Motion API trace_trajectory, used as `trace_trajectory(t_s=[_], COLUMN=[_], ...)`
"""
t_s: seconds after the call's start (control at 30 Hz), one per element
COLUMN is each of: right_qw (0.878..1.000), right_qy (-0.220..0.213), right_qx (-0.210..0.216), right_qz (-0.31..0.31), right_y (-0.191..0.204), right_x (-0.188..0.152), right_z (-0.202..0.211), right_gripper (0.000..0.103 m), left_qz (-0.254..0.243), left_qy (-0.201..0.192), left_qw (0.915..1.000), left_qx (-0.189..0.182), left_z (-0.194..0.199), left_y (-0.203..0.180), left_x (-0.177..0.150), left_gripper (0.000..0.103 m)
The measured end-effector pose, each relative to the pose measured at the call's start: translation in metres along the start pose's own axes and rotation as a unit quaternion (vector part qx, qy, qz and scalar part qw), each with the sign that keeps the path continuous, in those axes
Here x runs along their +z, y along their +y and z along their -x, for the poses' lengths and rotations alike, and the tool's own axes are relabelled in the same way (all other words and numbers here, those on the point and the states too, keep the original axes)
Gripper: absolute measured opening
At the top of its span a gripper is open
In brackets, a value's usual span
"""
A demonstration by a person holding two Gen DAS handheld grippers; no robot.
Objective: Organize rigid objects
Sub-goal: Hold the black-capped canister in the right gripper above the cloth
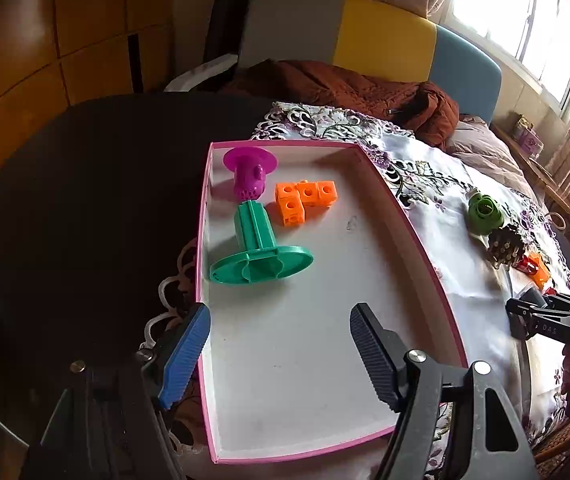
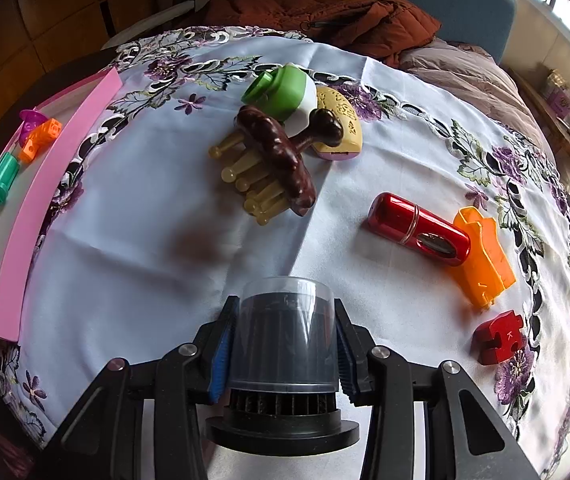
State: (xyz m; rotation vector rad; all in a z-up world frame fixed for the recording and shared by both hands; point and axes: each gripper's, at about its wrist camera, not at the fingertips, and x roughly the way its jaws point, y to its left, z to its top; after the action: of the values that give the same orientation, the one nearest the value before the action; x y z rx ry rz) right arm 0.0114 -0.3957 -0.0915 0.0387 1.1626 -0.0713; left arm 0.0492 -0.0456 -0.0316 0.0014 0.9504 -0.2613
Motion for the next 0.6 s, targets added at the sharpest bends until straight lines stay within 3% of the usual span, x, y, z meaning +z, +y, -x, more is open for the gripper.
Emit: trace_trajectory(t_s=[0.4,0.6], right_qw=[1.000,0.996], right_qy=[-0.005,-0.058], right_qx=[0.001,0.055], right_qz=[-0.026,-0.036], right_y=[-0.002,0.020], right_x=[0.003,0.021], right_z=[0.008,0.046], right_gripper=[0.043,0.043], left_qz=[0.009,0.021], left_qy=[-0.006,-0.002], left_qw=[0.9999,0.9997], left_qx=[-0.005,-0.008], left_z=[0.006,0.003], left_y=[0.010,0.020], left_x=[0.001,0.000], left_gripper=[0.073,0.073])
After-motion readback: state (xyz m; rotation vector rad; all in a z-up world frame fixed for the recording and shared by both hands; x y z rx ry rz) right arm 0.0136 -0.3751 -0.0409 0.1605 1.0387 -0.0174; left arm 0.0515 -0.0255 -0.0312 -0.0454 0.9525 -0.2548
